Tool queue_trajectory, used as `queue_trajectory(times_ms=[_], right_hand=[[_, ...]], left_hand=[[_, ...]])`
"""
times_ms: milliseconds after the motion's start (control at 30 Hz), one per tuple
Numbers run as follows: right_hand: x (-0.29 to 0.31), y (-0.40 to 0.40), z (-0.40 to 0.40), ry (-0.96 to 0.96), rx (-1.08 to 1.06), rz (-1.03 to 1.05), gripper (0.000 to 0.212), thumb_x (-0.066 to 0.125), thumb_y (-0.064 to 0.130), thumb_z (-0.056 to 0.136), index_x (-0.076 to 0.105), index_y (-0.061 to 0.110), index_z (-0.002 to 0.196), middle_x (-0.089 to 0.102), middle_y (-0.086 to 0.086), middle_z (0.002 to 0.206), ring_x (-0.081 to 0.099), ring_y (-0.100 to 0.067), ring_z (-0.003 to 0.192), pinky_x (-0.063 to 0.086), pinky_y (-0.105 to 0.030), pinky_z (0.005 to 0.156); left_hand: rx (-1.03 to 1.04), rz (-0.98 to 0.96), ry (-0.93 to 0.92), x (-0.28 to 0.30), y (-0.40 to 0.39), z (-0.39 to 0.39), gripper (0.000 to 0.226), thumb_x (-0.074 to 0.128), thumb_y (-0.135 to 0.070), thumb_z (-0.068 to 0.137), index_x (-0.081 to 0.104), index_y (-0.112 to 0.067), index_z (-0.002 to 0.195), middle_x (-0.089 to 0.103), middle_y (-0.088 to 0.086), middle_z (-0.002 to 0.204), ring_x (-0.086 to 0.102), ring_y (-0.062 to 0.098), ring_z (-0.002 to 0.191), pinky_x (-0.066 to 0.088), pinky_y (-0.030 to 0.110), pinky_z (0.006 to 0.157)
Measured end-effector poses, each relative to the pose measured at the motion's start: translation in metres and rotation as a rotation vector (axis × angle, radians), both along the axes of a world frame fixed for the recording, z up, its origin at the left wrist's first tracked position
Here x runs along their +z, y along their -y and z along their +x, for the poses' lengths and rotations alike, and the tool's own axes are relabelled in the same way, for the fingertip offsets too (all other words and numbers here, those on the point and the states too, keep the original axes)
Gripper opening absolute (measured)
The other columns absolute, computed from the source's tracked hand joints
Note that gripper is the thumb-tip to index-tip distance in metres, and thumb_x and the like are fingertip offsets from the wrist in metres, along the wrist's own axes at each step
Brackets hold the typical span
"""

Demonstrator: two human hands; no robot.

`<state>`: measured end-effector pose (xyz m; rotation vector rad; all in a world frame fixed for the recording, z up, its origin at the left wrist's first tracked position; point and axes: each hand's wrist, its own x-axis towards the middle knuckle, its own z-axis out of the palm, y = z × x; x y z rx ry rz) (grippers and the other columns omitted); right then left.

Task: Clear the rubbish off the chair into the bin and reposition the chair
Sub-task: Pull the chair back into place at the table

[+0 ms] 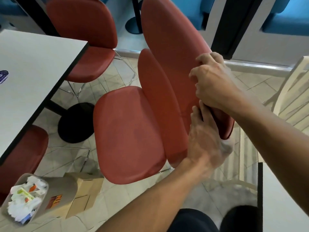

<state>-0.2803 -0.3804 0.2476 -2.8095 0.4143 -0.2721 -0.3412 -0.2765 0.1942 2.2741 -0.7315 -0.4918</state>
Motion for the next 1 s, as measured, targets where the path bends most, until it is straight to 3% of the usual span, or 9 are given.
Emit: queue_trajectory(times_ms=[100,233,333,467,567,700,800,900,1000], right_hand=[[-0.001,-0.011,-0.001,0.0,-0.017,-0.015,0.022,0.059,0.004,0.082,0.069,0.008,0.101,0.045,-0.014,0.132,0.033,-0.033,0.127,0.04,-0.055,0.095],[-0.002,-0.033,-0.004,-0.075,-0.002,-0.083,0.022,0.058,0.009,0.083,0.068,0.011,0.103,0.045,-0.014,0.131,0.032,-0.033,0.127,0.038,-0.052,0.098],[-0.001,-0.053,-0.012,-0.088,0.009,-0.09,0.022,0.055,0.015,0.083,0.069,0.013,0.1,0.046,-0.013,0.128,0.031,-0.032,0.127,0.038,-0.049,0.099],[0.002,-0.061,-0.03,-0.172,0.122,0.011,0.027,0.052,0.034,0.091,0.07,0.021,0.105,0.033,-0.007,0.148,0.004,-0.03,0.145,0.014,-0.045,0.116],[0.002,-0.047,-0.031,-0.192,0.238,0.068,0.038,0.045,0.055,0.089,0.073,0.032,0.096,0.034,0.001,0.152,-0.006,-0.021,0.148,-0.007,-0.044,0.119],[0.004,-0.019,-0.012,-0.182,0.482,0.018,0.064,0.023,0.071,0.077,0.074,0.034,0.088,0.053,0.008,0.137,0.012,-0.013,0.147,-0.006,-0.053,0.118],[0.002,-0.003,0.0,-0.129,0.634,0.008,0.061,0.026,0.067,0.084,0.074,0.03,0.084,0.065,0.016,0.115,0.031,-0.007,0.139,-0.006,-0.049,0.118],[-0.003,0.0,0.001,-0.039,0.728,-0.063,0.059,0.024,0.058,0.09,0.071,0.026,0.072,0.07,0.013,0.083,0.056,-0.005,0.112,0.006,-0.036,0.116],[-0.005,-0.001,0.002,0.062,0.742,-0.064,0.059,0.021,0.047,0.092,0.062,0.02,0.059,0.064,0.008,0.064,0.062,-0.011,0.079,0.027,-0.031,0.105]], left_hand=[[-0.02,0.03,-0.042,0.007,-0.016,0.002,0.105,0.068,-0.025,0.076,-0.004,-0.018,0.151,0.008,0.012,0.158,0.026,0.03,0.142,0.029,0.034,0.115],[0.004,-0.026,-0.083,0.008,-0.049,0.002,0.097,0.072,-0.026,0.067,0.015,-0.027,0.146,0.035,0.005,0.146,0.047,0.03,0.127,0.046,0.041,0.101],[0.015,-0.054,-0.126,0.009,-0.075,0.001,0.092,0.069,-0.028,0.063,0.022,-0.031,0.142,0.045,0.002,0.137,0.052,0.026,0.122,0.049,0.042,0.097],[-0.003,-0.046,-0.127,0.01,-0.095,-0.001,0.097,0.066,-0.035,0.061,0.016,-0.036,0.145,0.04,-0.004,0.142,0.048,0.019,0.126,0.046,0.038,0.101],[-0.007,-0.006,-0.105,0.013,-0.094,-0.001,0.103,0.072,-0.035,0.063,0.011,-0.035,0.146,0.036,-0.006,0.144,0.045,0.017,0.126,0.047,0.034,0.099],[0.025,0.03,-0.071,0.02,-0.086,-0.002,0.11,0.074,-0.04,0.066,0.0,-0.039,0.147,0.032,-0.015,0.146,0.04,0.007,0.129,0.041,0.027,0.102],[0.191,-0.079,-0.092,0.034,-0.069,-0.002,0.077,0.072,-0.049,0.068,0.031,-0.046,0.133,0.053,-0.024,0.12,0.054,-0.004,0.107,0.049,0.022,0.088],[0.364,-0.124,-0.031,0.045,-0.047,-0.001,0.045,0.072,-0.047,0.069,0.048,-0.04,0.107,0.059,-0.021,0.087,0.058,-0.002,0.081,0.044,0.013,0.064],[0.479,-0.089,-0.012,0.048,-0.031,-0.003,0.043,0.071,-0.041,0.07,0.047,-0.039,0.105,0.06,-0.018,0.082,0.06,0.002,0.076,0.048,0.017,0.065]])
